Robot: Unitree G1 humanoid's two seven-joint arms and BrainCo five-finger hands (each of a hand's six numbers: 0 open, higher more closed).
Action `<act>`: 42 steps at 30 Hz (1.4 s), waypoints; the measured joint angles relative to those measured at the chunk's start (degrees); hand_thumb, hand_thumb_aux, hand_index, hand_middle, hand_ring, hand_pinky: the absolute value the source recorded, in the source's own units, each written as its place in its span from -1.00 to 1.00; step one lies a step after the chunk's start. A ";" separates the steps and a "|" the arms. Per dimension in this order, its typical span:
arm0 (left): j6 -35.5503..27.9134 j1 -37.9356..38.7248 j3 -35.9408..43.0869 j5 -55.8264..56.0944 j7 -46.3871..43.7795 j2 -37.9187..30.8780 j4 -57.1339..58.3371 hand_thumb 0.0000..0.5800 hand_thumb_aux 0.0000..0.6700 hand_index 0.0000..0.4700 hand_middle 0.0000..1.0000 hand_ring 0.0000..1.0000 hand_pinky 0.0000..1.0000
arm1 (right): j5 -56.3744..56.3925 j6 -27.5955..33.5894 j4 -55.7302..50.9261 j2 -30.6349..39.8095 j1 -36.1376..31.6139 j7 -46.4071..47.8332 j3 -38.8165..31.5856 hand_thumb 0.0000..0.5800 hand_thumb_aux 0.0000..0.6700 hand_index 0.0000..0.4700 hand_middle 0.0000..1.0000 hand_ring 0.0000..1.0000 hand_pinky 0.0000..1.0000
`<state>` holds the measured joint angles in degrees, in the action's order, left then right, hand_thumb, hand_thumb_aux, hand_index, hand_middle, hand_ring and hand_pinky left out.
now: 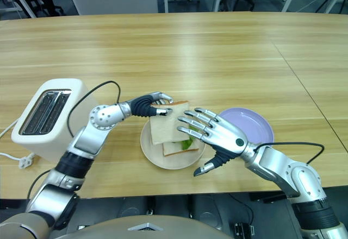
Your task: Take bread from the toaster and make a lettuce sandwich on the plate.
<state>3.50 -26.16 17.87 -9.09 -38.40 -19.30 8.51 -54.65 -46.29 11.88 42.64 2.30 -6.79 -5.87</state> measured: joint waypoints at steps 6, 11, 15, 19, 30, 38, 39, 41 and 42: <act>2.30 -4.99 0.12 2.24 -1.09 4.79 12.84 1.00 1.00 0.96 1.00 1.00 1.00 | 1.69 0.12 -3.40 1.54 -0.91 6.13 -3.91 -1.00 -1.00 -1.00 -1.00 -1.00 -1.00; 3.97 -6.15 -0.52 3.24 -0.05 7.80 20.10 1.00 1.00 0.96 1.00 1.00 1.00 | 2.70 0.70 -5.34 1.54 -2.21 9.41 -5.90 -1.00 -1.00 -1.00 -1.00 -1.00 -1.00; 5.42 -5.95 -0.80 3.06 2.00 8.17 24.37 1.00 1.00 0.96 1.00 1.00 1.00 | 3.05 1.06 -8.32 1.34 -3.91 11.40 -8.17 -1.00 -1.00 -1.00 -1.00 -1.00 -1.00; 6.42 -5.33 -0.69 2.10 3.38 8.55 26.75 1.00 1.00 0.96 1.00 1.00 1.00 | 3.76 1.26 -11.24 0.32 -6.18 12.37 -10.11 -1.00 -1.00 -1.00 -1.00 -1.00 -1.00; 8.48 -4.85 0.84 -2.50 6.79 8.14 32.22 1.00 1.00 0.96 1.00 1.00 1.00 | 10.33 2.08 -19.66 -2.89 -11.54 20.48 -15.67 -1.00 -1.00 -1.00 -1.00 -1.00 -1.00; 17.20 -8.73 11.00 -24.06 26.72 3.55 33.86 -1.00 -1.00 -1.00 -1.00 -1.00 -1.00 | 16.78 5.11 -22.68 -4.77 -14.91 29.53 -17.77 -1.00 -1.00 -1.00 -1.00 -1.00 -1.00; 18.07 -9.64 12.93 -28.90 31.84 2.51 33.23 -1.00 -1.00 -1.00 -1.00 -1.00 -1.00 | 17.88 5.60 -23.03 -5.21 -15.43 30.58 -17.99 -1.00 -1.00 -1.00 -1.00 -1.00 -1.00; 18.94 -10.87 14.53 -34.20 37.56 0.98 30.83 -1.00 -1.00 -1.00 -1.00 -1.00 -1.00 | 19.08 6.21 -23.42 -5.75 -15.81 31.77 -18.13 -1.00 -1.00 -1.00 -1.00 -1.00 -1.00; 19.74 -11.82 15.17 -36.64 40.60 0.29 28.59 -1.00 -1.00 -1.00 -1.00 -1.00 -1.00 | 19.58 6.78 -24.28 -6.04 -15.88 32.33 -18.47 -1.00 -1.00 -1.00 -1.00 -1.00 -1.00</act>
<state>23.23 -37.97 33.04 -45.74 2.21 -19.00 37.10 -35.07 -39.51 -12.40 36.60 -13.58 25.54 -24.33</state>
